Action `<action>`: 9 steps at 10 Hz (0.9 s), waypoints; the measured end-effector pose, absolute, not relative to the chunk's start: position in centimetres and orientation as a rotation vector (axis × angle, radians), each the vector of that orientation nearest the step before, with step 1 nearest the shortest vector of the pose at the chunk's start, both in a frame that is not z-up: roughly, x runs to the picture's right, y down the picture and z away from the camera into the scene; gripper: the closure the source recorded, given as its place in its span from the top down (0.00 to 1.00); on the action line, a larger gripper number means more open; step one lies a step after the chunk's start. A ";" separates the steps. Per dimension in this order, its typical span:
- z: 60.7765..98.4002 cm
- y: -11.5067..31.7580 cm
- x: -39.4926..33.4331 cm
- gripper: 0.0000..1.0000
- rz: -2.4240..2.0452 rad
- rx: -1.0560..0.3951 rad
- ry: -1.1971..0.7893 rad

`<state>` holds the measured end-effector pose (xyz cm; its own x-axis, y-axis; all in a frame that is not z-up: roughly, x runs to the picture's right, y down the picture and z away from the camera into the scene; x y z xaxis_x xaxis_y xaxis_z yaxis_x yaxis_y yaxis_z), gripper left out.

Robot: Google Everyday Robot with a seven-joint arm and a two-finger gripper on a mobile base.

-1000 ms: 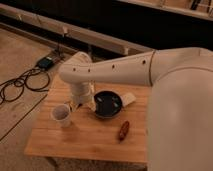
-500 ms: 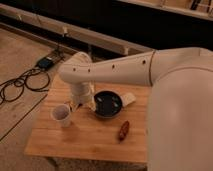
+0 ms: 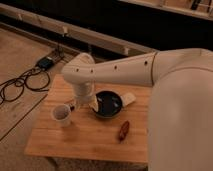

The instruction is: Drag the pepper across the table

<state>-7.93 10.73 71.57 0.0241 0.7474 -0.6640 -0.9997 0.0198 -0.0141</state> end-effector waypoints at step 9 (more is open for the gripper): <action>74.5 19.3 4.7 0.65 1.725 -0.585 0.692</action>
